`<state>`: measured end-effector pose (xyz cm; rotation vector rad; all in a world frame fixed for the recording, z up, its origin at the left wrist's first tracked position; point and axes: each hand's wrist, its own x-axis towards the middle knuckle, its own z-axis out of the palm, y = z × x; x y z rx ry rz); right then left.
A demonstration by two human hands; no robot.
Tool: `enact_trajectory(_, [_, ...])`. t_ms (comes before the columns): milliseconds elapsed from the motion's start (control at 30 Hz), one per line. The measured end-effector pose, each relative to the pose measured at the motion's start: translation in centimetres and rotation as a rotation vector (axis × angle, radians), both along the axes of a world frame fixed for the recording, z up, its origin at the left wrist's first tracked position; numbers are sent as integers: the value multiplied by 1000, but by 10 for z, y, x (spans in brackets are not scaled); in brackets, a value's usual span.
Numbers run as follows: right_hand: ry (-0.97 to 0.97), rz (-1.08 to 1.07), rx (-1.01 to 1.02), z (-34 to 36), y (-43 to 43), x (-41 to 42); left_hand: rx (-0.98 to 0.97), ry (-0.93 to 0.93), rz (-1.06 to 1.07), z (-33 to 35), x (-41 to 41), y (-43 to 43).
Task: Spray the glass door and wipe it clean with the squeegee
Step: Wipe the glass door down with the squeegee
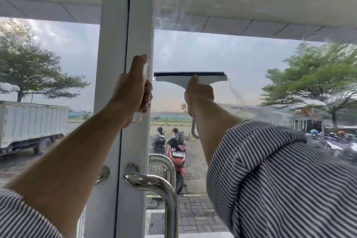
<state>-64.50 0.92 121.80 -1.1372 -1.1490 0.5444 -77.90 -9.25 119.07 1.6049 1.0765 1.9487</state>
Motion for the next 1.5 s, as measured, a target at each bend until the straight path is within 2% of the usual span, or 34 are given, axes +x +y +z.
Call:
enact_trajectory(133, [-34, -19, 19, -13, 10, 14, -10, -29, -8, -8, 1, 4])
enact_trajectory(400, [120, 195, 88, 11, 8, 10, -13, -11, 17, -13, -5, 5])
enact_trajectory(600, [27, 283, 93, 49, 3, 13, 2, -19, 17, -16, -19, 2])
enact_trajectory(734, [-32, 196, 67, 57, 9, 12, 2, -11, 17, -20, -19, 8])
enact_trajectory(800, [-134, 120, 93, 55, 18, 12, -6, -15, 7, -23, -18, 14])
enact_trajectory(1034, [-740, -103, 213, 45, 18, 41, -49, -15, 17, -37, -6, 36])
enact_trajectory(1134, [-928, -208, 234, 51, 5, 58, -66, -24, 15, -38, -2, 38])
enact_trajectory(1367, [-939, -71, 292, 64, -3, 43, -41, -8, 34, -33, -4, 26])
enact_trajectory(1500, [-1098, -46, 344, 61, -6, 5, -23, 13, 36, -32, -11, 25])
